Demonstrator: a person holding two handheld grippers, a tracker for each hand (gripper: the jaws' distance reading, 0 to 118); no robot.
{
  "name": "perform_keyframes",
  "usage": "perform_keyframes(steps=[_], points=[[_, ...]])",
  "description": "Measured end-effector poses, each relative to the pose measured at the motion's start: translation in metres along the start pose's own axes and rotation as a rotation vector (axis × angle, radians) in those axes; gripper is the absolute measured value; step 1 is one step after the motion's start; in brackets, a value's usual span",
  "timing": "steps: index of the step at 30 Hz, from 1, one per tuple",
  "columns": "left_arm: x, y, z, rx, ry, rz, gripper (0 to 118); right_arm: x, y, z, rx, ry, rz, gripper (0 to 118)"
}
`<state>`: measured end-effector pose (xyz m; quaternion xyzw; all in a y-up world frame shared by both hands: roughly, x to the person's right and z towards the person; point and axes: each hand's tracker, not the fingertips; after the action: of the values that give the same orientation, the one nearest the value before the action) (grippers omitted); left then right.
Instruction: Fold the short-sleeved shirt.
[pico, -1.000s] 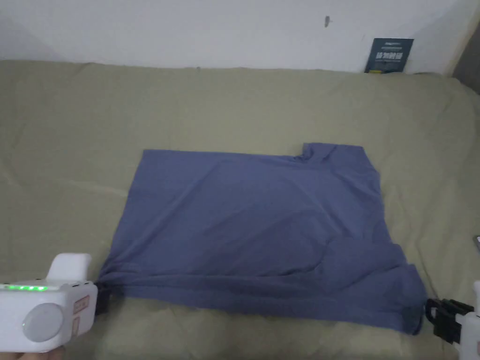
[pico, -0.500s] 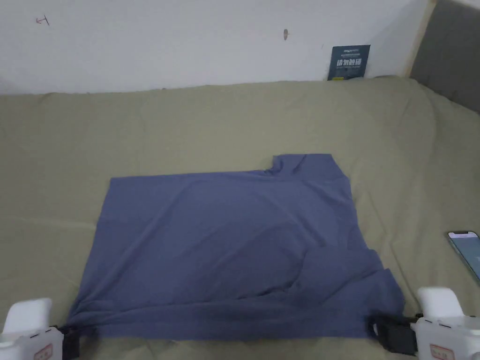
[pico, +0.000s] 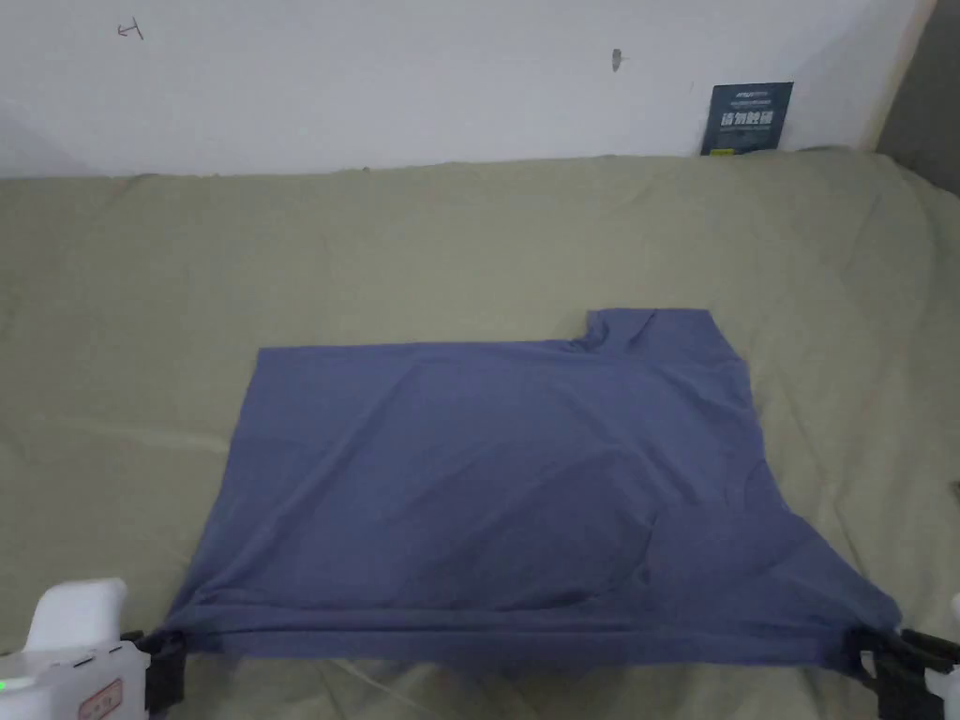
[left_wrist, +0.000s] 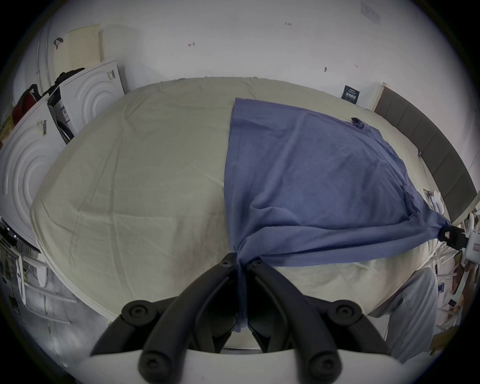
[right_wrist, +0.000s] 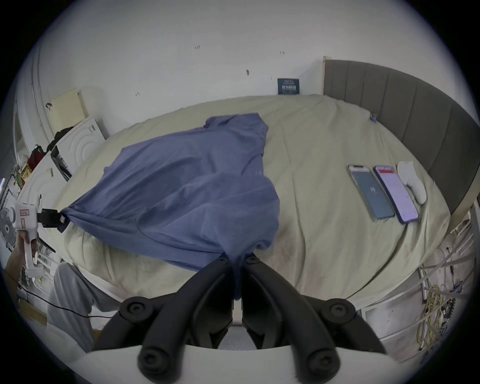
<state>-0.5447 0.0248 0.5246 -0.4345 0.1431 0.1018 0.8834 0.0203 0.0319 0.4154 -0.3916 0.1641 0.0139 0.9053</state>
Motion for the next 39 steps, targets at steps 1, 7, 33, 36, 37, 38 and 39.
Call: perform_keyframes(steps=[1, 7, 33, 36, 37, 38, 39], points=[[0.000, 0.005, 0.002, 0.004, -0.002, -0.001, 1, -0.001, 0.008, 0.002, 0.006, 0.003, 0.006, 7], [0.002, 0.051, -0.001, 0.048, -0.007, -0.029, 1, -0.007, 0.064, -0.002, 0.066, -0.003, 0.037, 7], [0.011, 0.167, -0.126, -0.069, 0.044, 0.010, 112, 0.012, 0.164, -0.166, -0.115, -0.094, -0.046, 118], [-0.007, 0.137, -0.121, -0.079, 0.043, 0.011, 112, 0.011, 0.139, -0.146, -0.116, -0.096, -0.051, 118], [-0.012, 0.129, -0.115, -0.083, 0.050, 0.014, 111, 0.010, 0.131, -0.137, -0.116, -0.089, -0.048, 118], [-0.016, 0.122, -0.111, -0.081, 0.048, 0.018, 109, 0.009, 0.123, -0.130, -0.117, -0.085, -0.047, 117], [-0.015, 0.114, -0.096, -0.076, 0.039, 0.026, 104, 0.007, 0.114, -0.122, -0.122, -0.085, -0.050, 114]])
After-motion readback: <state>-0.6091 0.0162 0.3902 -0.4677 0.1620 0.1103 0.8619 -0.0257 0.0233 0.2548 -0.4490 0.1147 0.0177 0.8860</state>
